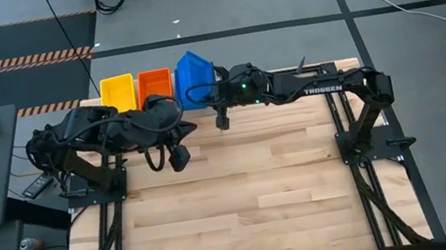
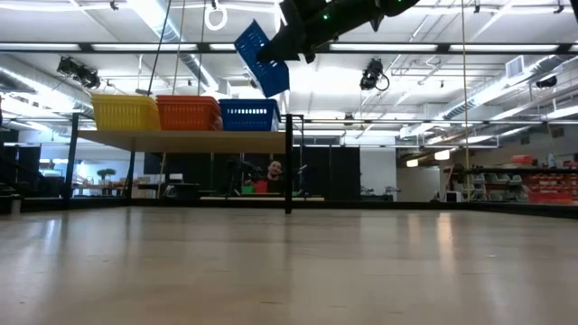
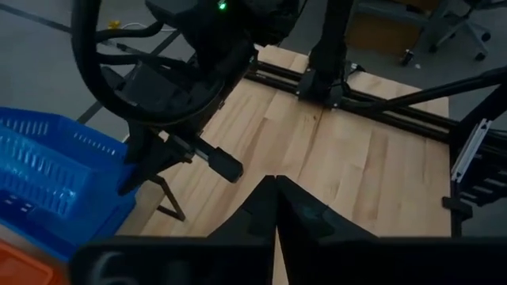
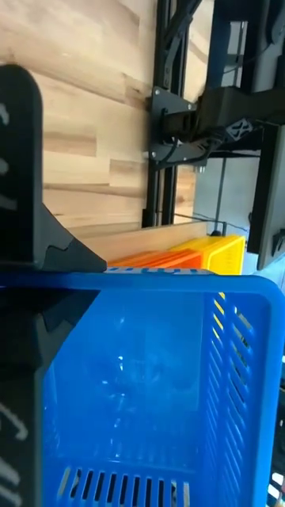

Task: Stack baskets on shelf by color
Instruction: Stack the blue bin on top of the blue bin on the shelf

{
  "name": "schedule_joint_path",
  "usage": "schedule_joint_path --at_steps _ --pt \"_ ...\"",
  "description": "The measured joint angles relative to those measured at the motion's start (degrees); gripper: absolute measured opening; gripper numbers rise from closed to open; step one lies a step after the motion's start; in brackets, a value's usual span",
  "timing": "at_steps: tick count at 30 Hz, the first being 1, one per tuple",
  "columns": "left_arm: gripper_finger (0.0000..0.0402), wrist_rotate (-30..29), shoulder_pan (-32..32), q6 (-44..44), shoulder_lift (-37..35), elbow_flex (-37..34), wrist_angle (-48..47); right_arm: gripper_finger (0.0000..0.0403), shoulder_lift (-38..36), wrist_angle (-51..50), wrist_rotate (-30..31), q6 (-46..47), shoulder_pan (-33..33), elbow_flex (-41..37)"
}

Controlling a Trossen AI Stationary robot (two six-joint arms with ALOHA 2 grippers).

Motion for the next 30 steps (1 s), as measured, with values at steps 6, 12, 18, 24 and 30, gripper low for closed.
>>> schedule_joint_path --at_steps 6,12,18,24,30 --pt "0.0009 0.0 -0.1 0.0 0.0 0.0 -1.2 0.0015 0.0 0.0 0.9 0.0 0.0 0.0" --pt "0.002 0.0 -0.1 0.0 0.0 0.0 -1.2 0.0015 0.0 0.1 0.9 0.0 0.1 0.0" --pt "0.0018 0.0 -0.1 0.0 0.0 0.0 -1.2 0.0019 0.0 0.7 0.7 0.0 0.1 0.0" --pt "0.0013 0.0 -0.1 -1.4 0.0 0.0 -1.2 0.0053 0.0 0.8 0.9 0.0 0.1 0.0" --pt "0.0021 0.0 -0.1 -1.9 0.0 0.0 -1.1 0.0099 -0.1 0.8 3.8 0.0 0.1 0.0"
